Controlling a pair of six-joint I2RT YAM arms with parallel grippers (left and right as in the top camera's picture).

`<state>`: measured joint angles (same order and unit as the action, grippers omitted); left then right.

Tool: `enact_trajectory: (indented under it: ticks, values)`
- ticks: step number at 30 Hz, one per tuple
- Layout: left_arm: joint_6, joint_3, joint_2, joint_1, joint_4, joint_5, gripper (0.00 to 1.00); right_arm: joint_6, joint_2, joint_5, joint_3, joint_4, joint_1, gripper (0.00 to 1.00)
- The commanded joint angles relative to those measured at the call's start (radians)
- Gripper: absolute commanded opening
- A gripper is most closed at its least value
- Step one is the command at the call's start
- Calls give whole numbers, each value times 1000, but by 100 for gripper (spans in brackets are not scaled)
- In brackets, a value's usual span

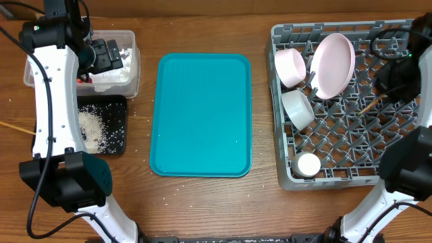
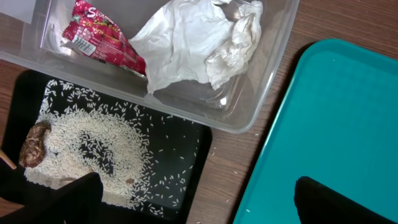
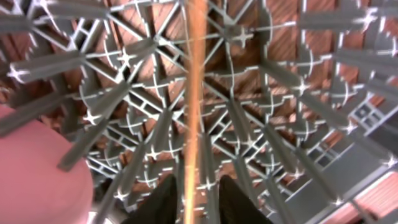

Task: Sort waste into correct bins and load items into the dishwasher
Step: 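Carry the chopsticks to the dish rack and insert them upright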

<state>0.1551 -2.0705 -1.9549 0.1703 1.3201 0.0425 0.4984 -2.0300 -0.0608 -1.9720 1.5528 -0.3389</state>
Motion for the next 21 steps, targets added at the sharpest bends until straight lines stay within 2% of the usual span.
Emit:
enact_trajectory:
  ticks: [1,5,13,21]
  values:
    - [-1,-20,19,0,0,10,100,3,23,-17,6,-11,3,30]
    - [-1,-19,19,0,0,10,100,-1,23,-16,5,-14,3,38]
    - [-1,-20,19,0,0,10,100,-35,47,2,0,-11,4,38]
    - [-1,-20,19,0,0,10,100,-61,159,2,0,-20,4,38]
